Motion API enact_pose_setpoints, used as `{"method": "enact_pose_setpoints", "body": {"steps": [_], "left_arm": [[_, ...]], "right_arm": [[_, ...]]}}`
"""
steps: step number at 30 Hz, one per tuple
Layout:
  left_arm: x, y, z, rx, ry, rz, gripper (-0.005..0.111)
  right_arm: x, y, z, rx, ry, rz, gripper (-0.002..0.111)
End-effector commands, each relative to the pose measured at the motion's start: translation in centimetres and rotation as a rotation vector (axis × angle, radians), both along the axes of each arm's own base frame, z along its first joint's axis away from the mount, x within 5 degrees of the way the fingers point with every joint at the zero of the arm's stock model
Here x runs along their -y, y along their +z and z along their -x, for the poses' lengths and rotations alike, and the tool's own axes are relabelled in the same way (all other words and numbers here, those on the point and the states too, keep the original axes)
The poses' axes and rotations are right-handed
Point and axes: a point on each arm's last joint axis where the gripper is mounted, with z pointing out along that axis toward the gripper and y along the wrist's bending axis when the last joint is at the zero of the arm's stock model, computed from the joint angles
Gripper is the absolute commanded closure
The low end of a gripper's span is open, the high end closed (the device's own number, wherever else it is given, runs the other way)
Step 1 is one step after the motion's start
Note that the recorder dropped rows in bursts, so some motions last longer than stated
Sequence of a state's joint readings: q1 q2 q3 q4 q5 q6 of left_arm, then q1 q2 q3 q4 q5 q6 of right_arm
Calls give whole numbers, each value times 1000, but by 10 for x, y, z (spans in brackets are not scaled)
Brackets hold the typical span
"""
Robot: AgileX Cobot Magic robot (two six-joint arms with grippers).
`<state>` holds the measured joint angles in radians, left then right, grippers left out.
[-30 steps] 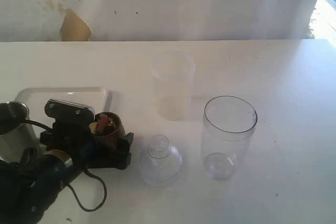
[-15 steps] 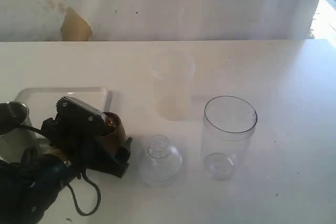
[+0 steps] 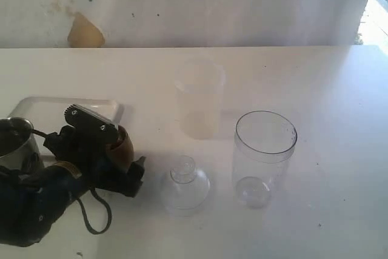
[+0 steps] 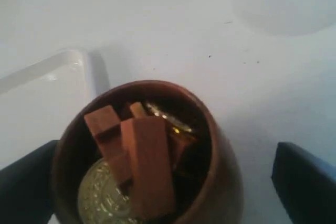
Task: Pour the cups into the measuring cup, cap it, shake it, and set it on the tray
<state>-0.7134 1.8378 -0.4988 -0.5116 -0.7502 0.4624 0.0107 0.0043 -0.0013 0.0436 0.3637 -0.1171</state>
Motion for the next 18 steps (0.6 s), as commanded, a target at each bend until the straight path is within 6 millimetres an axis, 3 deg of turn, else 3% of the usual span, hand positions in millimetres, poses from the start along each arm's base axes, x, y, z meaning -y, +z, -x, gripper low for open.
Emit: {"method": "enact_pose_setpoints", "body": {"steps": [1,8,18], "left_arm": [[-10,-1,-8,7,11,-51,2],[-11,-1,-8,0,12,-60,2],[-10,-5,-6,-87,88,80,2]], "right_arm": [[0,1,0,16,-1,0,108],[0,1,0,16,-1,0,108],[0,1,0,16,-1,0,108]]}}
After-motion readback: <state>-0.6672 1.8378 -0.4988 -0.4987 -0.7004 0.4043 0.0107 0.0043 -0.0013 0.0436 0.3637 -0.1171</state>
